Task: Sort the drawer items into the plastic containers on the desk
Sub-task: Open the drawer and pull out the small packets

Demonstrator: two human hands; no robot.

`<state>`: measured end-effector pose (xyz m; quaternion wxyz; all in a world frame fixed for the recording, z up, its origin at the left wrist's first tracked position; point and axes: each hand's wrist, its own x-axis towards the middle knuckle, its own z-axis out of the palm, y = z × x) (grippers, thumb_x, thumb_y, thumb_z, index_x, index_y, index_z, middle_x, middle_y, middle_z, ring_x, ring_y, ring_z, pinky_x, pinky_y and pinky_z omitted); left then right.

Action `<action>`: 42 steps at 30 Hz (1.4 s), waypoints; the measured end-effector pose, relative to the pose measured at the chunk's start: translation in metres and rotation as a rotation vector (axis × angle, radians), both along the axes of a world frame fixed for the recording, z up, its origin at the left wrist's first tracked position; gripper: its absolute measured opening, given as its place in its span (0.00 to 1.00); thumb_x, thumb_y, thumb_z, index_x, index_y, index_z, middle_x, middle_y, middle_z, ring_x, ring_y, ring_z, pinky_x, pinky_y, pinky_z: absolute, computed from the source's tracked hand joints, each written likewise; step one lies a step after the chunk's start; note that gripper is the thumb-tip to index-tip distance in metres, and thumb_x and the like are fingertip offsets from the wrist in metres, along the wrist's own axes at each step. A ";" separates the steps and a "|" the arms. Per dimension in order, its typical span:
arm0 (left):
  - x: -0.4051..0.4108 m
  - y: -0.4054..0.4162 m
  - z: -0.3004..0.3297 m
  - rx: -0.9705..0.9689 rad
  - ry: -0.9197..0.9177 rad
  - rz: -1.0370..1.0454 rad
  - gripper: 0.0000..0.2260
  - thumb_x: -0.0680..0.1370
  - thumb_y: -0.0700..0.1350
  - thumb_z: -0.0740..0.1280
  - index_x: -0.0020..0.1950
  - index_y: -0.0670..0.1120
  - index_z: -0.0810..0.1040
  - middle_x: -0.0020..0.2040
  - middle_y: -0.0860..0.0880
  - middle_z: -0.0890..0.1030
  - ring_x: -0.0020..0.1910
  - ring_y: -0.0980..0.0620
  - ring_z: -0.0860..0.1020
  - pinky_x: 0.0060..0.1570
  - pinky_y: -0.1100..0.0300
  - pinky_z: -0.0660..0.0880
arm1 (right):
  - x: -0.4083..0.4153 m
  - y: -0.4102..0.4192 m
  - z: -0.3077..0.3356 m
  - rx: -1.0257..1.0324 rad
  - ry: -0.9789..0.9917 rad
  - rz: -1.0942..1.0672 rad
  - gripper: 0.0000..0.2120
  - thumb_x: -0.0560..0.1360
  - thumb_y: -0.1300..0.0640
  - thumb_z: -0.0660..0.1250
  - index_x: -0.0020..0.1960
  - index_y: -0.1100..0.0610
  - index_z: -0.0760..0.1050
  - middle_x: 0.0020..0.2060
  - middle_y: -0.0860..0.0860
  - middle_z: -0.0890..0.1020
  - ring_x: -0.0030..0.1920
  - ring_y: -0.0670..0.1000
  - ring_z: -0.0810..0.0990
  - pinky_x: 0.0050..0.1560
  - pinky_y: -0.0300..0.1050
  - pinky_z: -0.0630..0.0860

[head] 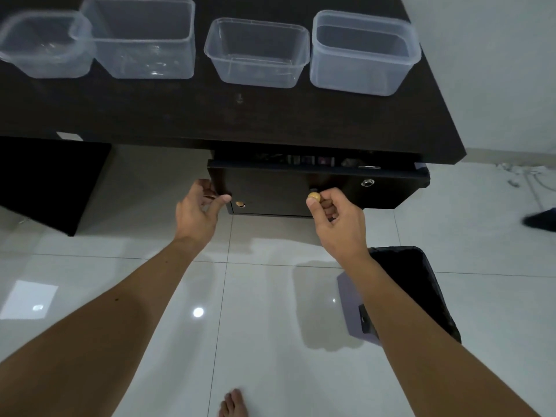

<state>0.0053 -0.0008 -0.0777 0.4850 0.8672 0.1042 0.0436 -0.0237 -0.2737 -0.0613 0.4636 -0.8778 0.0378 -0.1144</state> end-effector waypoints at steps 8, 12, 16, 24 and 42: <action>-0.059 0.002 -0.009 -0.046 0.042 0.000 0.13 0.80 0.50 0.74 0.62 0.49 0.77 0.52 0.51 0.85 0.53 0.52 0.83 0.52 0.69 0.74 | -0.060 0.000 0.001 0.012 -0.001 0.020 0.08 0.81 0.51 0.71 0.47 0.55 0.78 0.35 0.41 0.80 0.38 0.44 0.79 0.41 0.30 0.72; -0.081 0.003 -0.010 -0.021 0.040 0.008 0.13 0.80 0.49 0.74 0.61 0.47 0.77 0.52 0.49 0.86 0.52 0.49 0.83 0.56 0.56 0.78 | -0.083 0.000 0.004 0.026 0.012 0.011 0.07 0.80 0.53 0.72 0.48 0.55 0.79 0.35 0.42 0.81 0.40 0.44 0.80 0.39 0.28 0.71; -0.102 0.002 -0.010 -0.009 0.044 0.021 0.12 0.80 0.48 0.74 0.60 0.47 0.77 0.51 0.49 0.86 0.52 0.48 0.83 0.55 0.54 0.79 | -0.103 -0.001 0.004 0.012 0.025 0.022 0.07 0.81 0.52 0.72 0.49 0.55 0.79 0.37 0.44 0.82 0.42 0.45 0.81 0.39 0.30 0.73; -0.136 0.002 -0.008 0.012 0.081 0.010 0.14 0.80 0.49 0.74 0.62 0.46 0.77 0.51 0.50 0.85 0.51 0.50 0.83 0.52 0.57 0.75 | -0.139 0.000 0.006 0.035 0.071 0.013 0.08 0.81 0.50 0.71 0.50 0.54 0.79 0.39 0.42 0.83 0.43 0.44 0.82 0.43 0.28 0.74; -0.170 0.002 -0.003 0.015 0.118 0.015 0.14 0.79 0.48 0.75 0.60 0.48 0.76 0.51 0.52 0.84 0.50 0.50 0.82 0.48 0.74 0.70 | -0.171 -0.004 0.007 0.044 0.121 0.029 0.09 0.81 0.50 0.72 0.51 0.56 0.80 0.39 0.44 0.83 0.42 0.42 0.81 0.41 0.26 0.73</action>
